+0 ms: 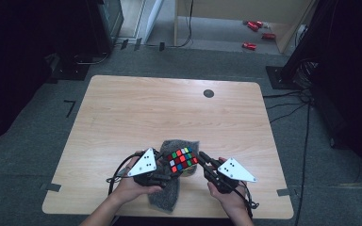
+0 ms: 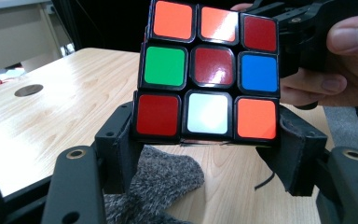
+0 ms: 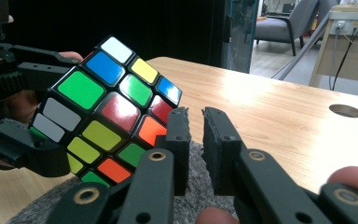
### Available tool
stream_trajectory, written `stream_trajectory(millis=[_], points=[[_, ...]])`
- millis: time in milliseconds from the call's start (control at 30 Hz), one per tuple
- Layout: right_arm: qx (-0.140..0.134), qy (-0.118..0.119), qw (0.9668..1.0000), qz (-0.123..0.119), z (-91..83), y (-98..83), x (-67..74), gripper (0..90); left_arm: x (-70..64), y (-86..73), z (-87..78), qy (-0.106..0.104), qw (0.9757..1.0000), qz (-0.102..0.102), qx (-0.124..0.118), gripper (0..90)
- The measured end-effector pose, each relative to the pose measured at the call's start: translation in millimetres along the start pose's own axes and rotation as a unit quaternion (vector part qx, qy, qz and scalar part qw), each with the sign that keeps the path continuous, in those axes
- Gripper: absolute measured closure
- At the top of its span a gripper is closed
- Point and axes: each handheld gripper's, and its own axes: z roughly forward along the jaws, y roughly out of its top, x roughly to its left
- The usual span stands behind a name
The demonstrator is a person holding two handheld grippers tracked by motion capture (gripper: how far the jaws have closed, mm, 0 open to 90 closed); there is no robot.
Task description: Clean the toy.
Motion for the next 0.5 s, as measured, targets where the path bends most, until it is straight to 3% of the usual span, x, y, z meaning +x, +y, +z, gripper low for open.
stream_trajectory(millis=[200, 500], points=[[0.007, 0.002, 1.0000, 0.001, 0.3, -1.1, 3.2, 87.3, 0.6, 0.2, -1.2, -0.005, 1.0000, -0.004, -0.006, 35.0], [0.022, 0.011, 0.9994, 0.024, 3.0, -4.9, 4.1, 90.0, 0.8, 0.0, -2.0, -0.003, 0.9999, -0.004, -0.010, 35.0]])
